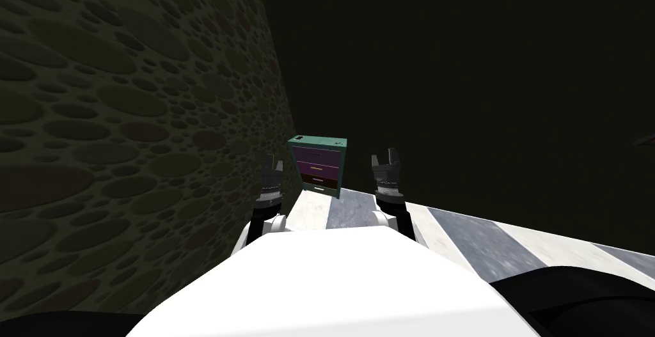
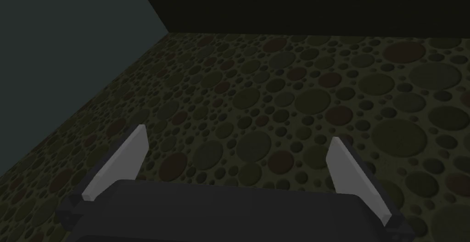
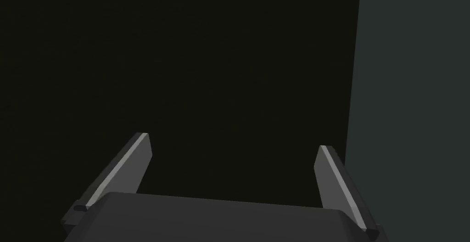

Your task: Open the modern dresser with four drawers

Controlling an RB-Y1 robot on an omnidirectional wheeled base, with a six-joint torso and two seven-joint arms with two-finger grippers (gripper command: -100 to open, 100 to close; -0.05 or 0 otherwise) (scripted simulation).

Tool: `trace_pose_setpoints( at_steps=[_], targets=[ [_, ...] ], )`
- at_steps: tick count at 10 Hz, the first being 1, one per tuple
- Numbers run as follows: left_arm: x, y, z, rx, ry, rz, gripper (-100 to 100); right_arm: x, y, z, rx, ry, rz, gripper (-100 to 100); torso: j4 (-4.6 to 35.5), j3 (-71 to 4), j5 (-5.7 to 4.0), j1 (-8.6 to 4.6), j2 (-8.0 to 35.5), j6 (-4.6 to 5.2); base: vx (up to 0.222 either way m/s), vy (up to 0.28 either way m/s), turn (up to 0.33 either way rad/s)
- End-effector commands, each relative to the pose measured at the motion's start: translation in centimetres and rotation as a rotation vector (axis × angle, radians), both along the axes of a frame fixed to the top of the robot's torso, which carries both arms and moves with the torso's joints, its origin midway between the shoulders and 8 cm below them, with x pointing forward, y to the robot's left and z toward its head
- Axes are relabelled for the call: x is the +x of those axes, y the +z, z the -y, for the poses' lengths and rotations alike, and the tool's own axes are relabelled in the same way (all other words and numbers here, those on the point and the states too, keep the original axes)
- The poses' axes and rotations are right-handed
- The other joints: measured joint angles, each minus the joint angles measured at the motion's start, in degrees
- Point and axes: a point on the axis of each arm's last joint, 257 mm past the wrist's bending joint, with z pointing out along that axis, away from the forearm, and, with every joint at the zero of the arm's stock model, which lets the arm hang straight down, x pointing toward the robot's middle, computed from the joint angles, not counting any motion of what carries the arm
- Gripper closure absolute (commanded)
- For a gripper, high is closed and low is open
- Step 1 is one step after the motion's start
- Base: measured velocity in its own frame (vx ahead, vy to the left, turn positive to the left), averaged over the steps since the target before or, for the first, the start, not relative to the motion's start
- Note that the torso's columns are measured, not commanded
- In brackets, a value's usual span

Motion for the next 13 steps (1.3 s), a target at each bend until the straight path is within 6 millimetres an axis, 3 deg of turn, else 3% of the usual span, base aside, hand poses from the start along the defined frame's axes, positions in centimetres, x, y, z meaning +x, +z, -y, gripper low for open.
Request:
trace_pose_setpoints(
  at_steps=[1,9,10,13],
  targets=[
    [0.0,0.0,0.0,0.000,0.000,0.000,0,0.0,0.0,0.0,0.000,0.000,0.000,0,2.3,-4.7,0.00,0.00,2.3,0.00,0.000,0.000,0.000],
    [0.0,0.0,0.0,0.000,0.000,0.000,0,0.0,0.0,0.0,0.000,0.000,0.000,0,35.4,-70.7,0.00,0.00,35.4,0.00,0.000,0.000,0.000],
    [0.2,-0.5,0.3,0.029,-0.015,-0.010,-100,0.0,0.0,0.0,0.000,0.000,0.000,0,39.6,-79.2,0.00,0.00,39.6,0.00,0.019,-0.003,-0.010],
    [0.7,-2.3,0.8,0.081,-0.042,-0.040,-100,0.0,0.0,0.0,0.000,0.000,0.000,0,42.2,-84.6,0.00,0.01,42.1,0.00,0.048,-0.003,-0.020]
  ],
)
